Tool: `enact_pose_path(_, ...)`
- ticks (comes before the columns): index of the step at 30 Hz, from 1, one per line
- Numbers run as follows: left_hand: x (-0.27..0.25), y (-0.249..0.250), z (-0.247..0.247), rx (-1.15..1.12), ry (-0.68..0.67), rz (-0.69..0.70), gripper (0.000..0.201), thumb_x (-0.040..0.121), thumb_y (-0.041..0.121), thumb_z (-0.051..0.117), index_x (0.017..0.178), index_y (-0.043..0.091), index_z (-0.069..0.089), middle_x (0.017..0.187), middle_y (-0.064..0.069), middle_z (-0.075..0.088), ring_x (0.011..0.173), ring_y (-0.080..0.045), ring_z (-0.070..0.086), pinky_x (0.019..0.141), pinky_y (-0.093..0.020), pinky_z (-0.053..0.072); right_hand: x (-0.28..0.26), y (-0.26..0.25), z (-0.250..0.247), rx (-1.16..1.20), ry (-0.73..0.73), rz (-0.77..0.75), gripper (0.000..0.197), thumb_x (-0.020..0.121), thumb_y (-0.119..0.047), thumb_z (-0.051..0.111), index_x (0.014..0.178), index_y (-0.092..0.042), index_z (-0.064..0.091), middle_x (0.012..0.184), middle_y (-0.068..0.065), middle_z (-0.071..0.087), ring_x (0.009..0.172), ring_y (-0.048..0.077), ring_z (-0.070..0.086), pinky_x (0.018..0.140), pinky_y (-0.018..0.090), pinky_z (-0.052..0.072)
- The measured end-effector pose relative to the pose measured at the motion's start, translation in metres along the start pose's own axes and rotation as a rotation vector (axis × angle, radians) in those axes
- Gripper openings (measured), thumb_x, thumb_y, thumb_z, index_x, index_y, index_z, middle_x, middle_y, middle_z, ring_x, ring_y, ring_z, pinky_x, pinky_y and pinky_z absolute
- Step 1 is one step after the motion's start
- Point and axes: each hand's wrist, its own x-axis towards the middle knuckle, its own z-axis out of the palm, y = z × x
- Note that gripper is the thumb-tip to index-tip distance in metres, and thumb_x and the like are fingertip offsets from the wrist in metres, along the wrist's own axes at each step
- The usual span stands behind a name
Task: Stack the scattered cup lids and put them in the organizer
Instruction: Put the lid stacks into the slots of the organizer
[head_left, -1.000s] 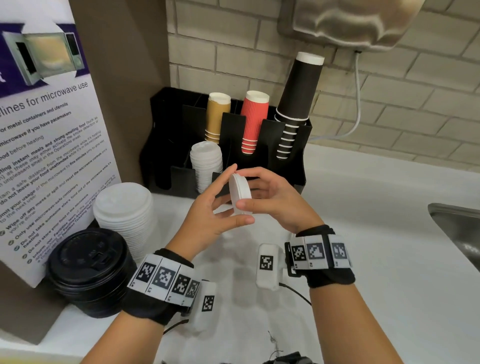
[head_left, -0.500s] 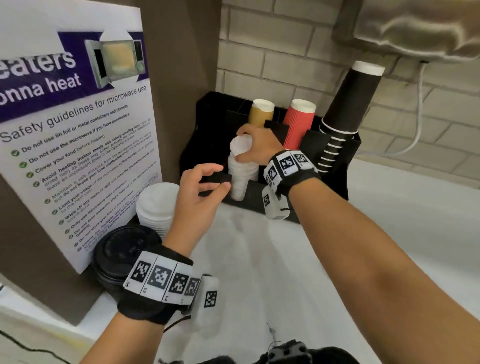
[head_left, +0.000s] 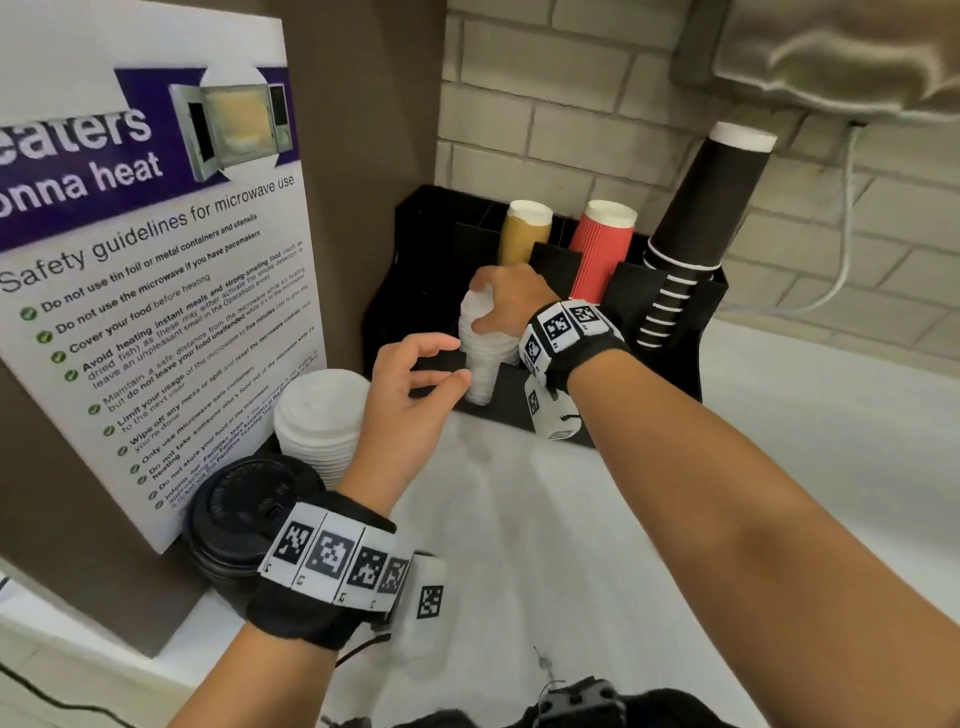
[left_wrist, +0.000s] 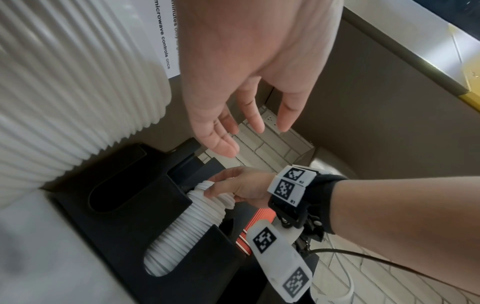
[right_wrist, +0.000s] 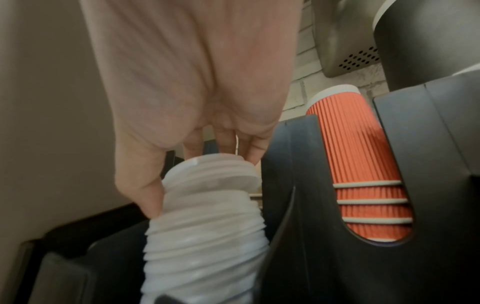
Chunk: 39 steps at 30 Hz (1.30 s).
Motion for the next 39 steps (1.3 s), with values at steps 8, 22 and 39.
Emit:
enact_pose_path(8,-0.002,-0.002,0.002,0.01,-0.008,-0.001,0.03,0.089,0.011,0.066,0.097,0.04,0.059,0.123,-0.001,0.051,0.08,0.007,0.06,0.083,-0.023,0.05,-0.015,0.003,0.012,-0.264,-0.063,-0.044,0.043,0.089,-0.03,0.061,0.126,-0.007,0.057,0.124,0.021,0.049,0.119,0.035,0.045,0.092,0.036,0.044)
enact_pose_path(22,-0.009,-0.001,0.003,0.028,-0.043,-0.04,0.025,0.09,0.014,0.065,0.102,0.036,0.061,0.12,0.003,0.055,0.086,-0.002,0.061,0.089,-0.031,0.052,-0.064,0.015,0.001,0.358,0.153,0.119,0.054,0.091,-0.018,0.059,0.14,-0.008,0.04,0.127,0.014,0.043,0.117,0.026,0.045,0.098,0.028,0.036)
enact_pose_path(39,-0.02,0.005,0.026,-0.081,-0.236,-0.08,0.022,0.092,0.005,0.058,0.095,0.026,0.063,0.095,-0.006,0.06,0.091,-0.027,0.059,0.082,-0.034,0.048,-0.239,0.104,0.034,0.088,-0.546,0.84,0.084,0.065,-0.031,0.085,0.136,-0.029,0.039,0.131,0.007,0.044,0.113,0.033,0.053,0.079,0.038,0.047)
